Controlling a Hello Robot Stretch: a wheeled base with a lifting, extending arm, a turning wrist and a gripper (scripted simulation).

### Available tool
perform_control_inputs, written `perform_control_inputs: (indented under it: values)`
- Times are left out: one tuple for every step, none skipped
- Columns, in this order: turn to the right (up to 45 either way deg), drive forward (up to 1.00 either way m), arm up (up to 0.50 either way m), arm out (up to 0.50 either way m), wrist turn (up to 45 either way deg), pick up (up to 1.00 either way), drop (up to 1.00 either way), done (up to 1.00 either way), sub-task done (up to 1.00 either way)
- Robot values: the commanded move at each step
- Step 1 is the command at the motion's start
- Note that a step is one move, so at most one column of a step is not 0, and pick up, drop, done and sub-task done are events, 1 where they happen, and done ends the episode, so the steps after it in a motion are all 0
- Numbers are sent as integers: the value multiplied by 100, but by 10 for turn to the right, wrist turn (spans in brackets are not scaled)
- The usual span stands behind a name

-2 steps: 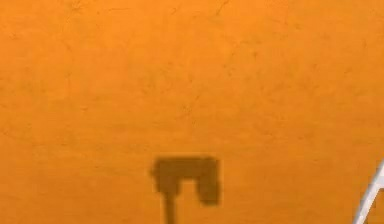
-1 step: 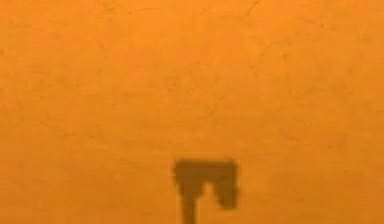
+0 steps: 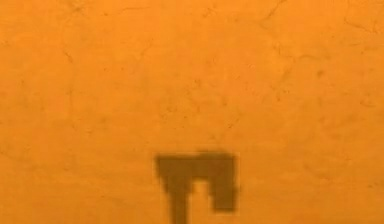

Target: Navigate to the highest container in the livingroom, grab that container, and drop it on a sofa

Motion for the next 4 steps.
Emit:
perform_control_inputs:
  values:
    - [90, 0, 0, 0, 0, 0, 0, 0, 0]
    - [450, 0, 0, 0, 0, 0, 0, 0, 0]
    - [60, 0, 0, 0, 0, 0, 0, 0, 0]
    - [0, 45, 0, 0, 0, 0, 0, 0, 0]
